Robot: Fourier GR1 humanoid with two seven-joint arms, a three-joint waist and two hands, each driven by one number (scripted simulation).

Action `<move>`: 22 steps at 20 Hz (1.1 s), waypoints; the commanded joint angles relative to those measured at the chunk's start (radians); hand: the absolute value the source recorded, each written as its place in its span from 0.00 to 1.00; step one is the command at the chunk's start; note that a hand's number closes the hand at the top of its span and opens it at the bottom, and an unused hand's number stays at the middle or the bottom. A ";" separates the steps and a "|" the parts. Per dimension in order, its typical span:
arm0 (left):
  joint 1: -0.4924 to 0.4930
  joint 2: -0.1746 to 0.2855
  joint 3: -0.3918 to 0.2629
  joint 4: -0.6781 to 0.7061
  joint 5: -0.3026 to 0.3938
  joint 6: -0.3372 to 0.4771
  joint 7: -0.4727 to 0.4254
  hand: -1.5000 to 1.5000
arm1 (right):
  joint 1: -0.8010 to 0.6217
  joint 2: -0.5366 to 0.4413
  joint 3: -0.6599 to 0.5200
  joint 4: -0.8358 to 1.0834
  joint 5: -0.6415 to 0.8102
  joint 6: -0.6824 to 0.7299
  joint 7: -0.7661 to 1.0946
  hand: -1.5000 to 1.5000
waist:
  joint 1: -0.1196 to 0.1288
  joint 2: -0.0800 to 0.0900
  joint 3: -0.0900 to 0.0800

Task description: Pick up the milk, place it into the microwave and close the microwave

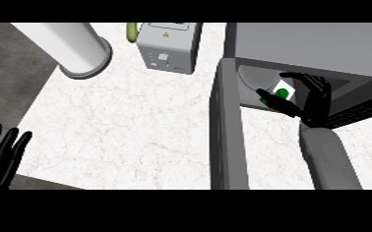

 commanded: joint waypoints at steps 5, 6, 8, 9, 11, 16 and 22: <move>-0.034 -0.006 -0.046 0.015 -0.028 -0.003 0.008 0.00 | -0.129 0.050 0.005 0.183 -0.010 0.035 0.224 0.00 | 0.067 0.054 0.003; -0.041 -0.005 -0.051 0.009 -0.023 -0.005 0.011 0.00 | -0.143 0.057 0.004 0.195 -0.013 0.034 0.232 0.00 | 0.067 0.051 0.004; -0.060 -0.006 -0.046 0.028 -0.044 0.007 0.006 0.00 | -0.136 0.077 0.014 0.189 -0.011 0.040 0.221 0.00 | 0.051 0.050 0.002; -0.057 -0.002 -0.048 0.020 -0.051 0.007 0.012 0.00 | -0.132 0.076 0.012 0.196 -0.012 0.047 0.221 0.00 | 0.052 0.048 0.004; -0.060 -0.010 -0.072 0.022 -0.060 0.004 0.015 0.00 | -0.144 0.079 0.013 0.208 -0.002 0.041 0.234 0.00 | 0.044 0.044 0.002; -0.057 -0.018 -0.086 0.031 -0.076 0.012 0.024 0.00 | -0.174 0.071 -0.009 0.260 0.005 0.030 0.243 0.00 | 0.030 0.040 0.003; -0.077 -0.024 -0.098 0.021 -0.099 0.030 0.037 0.00 | -0.206 0.048 -0.018 0.310 0.013 0.066 0.246 0.00 | 0.005 0.034 0.004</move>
